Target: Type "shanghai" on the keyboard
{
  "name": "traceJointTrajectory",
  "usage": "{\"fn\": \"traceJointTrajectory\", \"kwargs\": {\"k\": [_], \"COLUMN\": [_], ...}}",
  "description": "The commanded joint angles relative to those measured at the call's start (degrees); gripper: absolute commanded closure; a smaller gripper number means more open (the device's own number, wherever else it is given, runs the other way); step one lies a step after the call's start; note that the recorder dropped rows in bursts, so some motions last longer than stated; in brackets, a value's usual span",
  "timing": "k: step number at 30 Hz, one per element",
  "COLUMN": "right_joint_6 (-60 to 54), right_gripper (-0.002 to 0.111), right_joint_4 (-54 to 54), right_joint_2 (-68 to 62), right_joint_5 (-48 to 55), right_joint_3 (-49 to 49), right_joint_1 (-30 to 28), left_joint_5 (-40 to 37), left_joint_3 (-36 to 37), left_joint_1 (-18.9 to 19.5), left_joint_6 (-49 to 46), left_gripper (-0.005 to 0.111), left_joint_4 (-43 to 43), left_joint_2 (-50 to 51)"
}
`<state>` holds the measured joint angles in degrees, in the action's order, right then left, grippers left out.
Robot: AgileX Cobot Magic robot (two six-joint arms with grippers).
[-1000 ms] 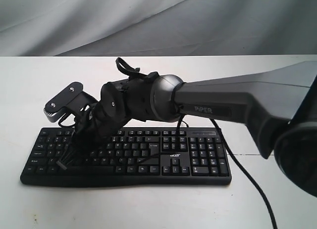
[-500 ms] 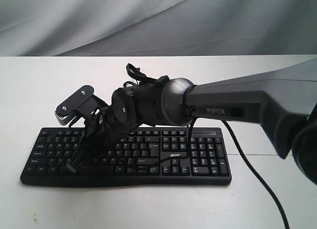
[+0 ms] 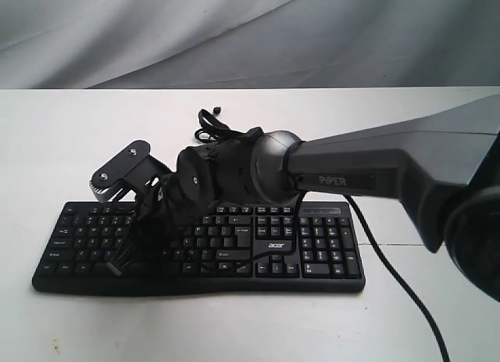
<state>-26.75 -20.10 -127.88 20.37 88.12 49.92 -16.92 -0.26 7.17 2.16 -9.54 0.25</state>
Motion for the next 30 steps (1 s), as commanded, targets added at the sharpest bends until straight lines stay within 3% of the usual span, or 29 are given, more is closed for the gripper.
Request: {"fn": "traceJointTrajectory", "kwargs": {"k": [1, 21, 24, 30], "right_joint_6": [0.04, 0.17, 0.17, -0.24], "right_gripper": [0.108, 0.108, 0.108, 0.108], "right_joint_4": [-0.23, 0.31, 1.96, 4.07], "right_joint_2": [0.11, 2.11, 2.10, -6.83], "right_joint_5": [-0.19, 1.41, 5.06, 15.17], "right_joint_3": [-0.36, 0.26, 4.52, 24.94], "right_joint_1": [-0.25, -0.33, -0.33, 2.40], "left_joint_5": [0.45, 0.45, 0.45, 0.45], "left_joint_3": [0.26, 0.26, 0.26, 0.26], "left_joint_1": [-0.42, -0.42, -0.42, -0.42], "left_joint_6": [0.45, 0.45, 0.45, 0.45], "left_gripper": [0.107, 0.107, 0.107, 0.107], "left_joint_4": [0.00, 0.00, 0.00, 0.00], "left_joint_2": [-0.25, -0.25, -0.25, -0.25]}}
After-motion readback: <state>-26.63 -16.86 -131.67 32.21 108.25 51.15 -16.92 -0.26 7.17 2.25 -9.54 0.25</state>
